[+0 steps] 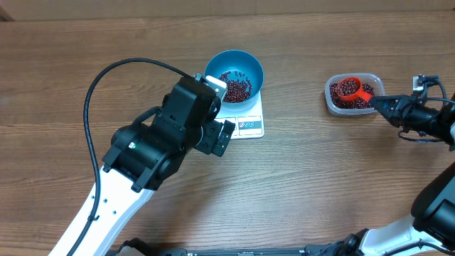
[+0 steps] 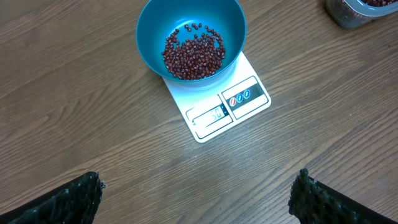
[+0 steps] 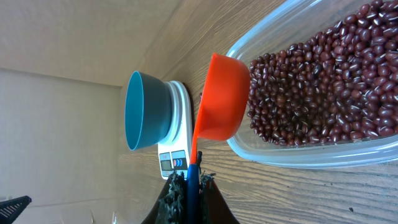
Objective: Scoop item into bowl and weigh 150g on scale
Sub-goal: 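Lift the filled scoop out of the tub with the right gripper, then carry the filled scoop left over the teal bowl on the scale, then tilt the scoop with the right gripper to pour beans into the bowl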
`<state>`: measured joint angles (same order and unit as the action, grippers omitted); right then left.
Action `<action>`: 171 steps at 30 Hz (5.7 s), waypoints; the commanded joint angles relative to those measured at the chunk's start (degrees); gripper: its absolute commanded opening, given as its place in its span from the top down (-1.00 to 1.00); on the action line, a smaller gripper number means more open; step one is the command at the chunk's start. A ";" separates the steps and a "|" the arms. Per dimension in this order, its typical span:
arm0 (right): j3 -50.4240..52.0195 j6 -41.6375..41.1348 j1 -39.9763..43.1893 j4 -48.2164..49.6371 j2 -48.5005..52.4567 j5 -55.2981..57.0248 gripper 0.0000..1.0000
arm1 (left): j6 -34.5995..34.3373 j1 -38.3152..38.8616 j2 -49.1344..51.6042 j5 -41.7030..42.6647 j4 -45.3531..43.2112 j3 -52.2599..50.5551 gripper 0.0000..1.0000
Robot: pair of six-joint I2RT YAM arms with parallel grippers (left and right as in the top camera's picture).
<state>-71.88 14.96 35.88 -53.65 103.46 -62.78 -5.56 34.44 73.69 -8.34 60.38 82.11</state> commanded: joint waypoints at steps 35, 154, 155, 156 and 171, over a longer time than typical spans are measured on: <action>-6.91 -3.52 -23.21 3.48 0.04 -17.92 0.92 | 0.87 -0.39 0.24 0.48 -0.17 0.24 -0.99; -7.72 -11.89 -51.63 18.40 -12.26 36.22 0.93 | 0.87 -0.39 0.26 0.48 -0.17 0.24 -0.99; -7.72 -11.89 -51.65 18.43 -12.26 36.24 0.93 | 0.87 -0.39 0.26 0.48 -0.17 0.24 -0.99; -7.72 -11.89 -51.65 18.45 -12.28 36.46 0.93 | 0.87 -0.39 0.26 0.48 -0.17 0.24 -0.99; -7.72 -11.80 -58.12 19.47 -12.26 51.54 0.93 | 0.87 -0.39 0.24 0.48 -0.17 0.24 -0.99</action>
<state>-78.00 2.83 -21.34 -34.94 92.40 -15.55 -5.56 34.44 73.69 -8.34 60.38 82.11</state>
